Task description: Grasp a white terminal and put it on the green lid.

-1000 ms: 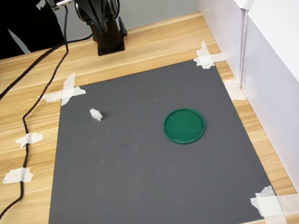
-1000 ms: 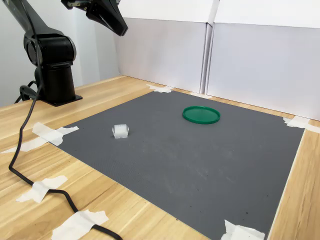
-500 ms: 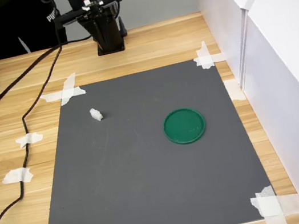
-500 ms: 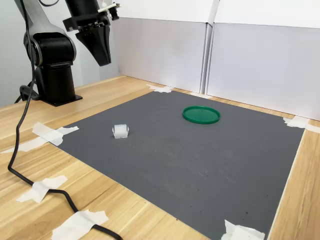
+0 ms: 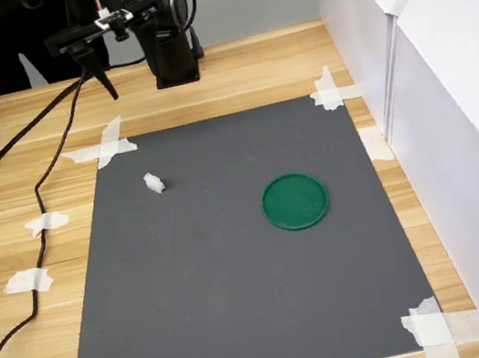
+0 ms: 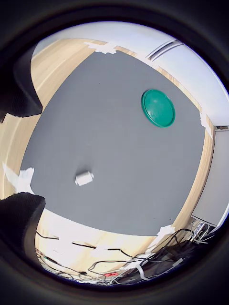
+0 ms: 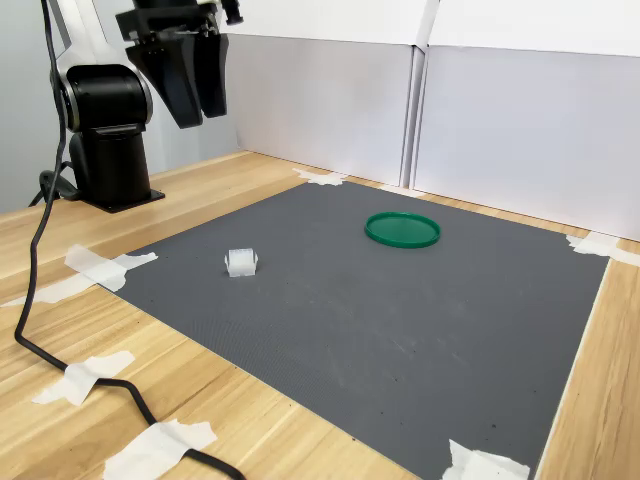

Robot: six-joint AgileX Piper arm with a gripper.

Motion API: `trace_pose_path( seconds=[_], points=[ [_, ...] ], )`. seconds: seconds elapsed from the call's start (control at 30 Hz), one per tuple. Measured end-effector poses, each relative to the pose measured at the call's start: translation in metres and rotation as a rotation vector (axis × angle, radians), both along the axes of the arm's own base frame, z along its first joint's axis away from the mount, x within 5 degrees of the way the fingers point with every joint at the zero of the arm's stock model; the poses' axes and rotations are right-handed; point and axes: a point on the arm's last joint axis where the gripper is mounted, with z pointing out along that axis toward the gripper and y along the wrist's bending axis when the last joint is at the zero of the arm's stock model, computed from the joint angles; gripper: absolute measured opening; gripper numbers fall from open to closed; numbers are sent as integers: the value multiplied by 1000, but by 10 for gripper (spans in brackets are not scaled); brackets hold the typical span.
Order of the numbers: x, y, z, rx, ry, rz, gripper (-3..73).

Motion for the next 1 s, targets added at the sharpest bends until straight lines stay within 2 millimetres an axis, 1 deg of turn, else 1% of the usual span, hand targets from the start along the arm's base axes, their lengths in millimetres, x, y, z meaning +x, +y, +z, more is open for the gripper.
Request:
trace_pose_path(
  seconds=[0.13,0.23,0.33,0.5,0.9,1.0],
  points=[
    [14,-13,0,-15,38,57,672],
    [26,-20,-5,-16,63,103,671],
    [36,-24,-11,-34,81,165,671],
    [49,-30,-19,-86,48,225,668],
    [63,-34,-39,-45,111,225,661],
    [64,-33,-45,-46,100,219,661]
  ],
)
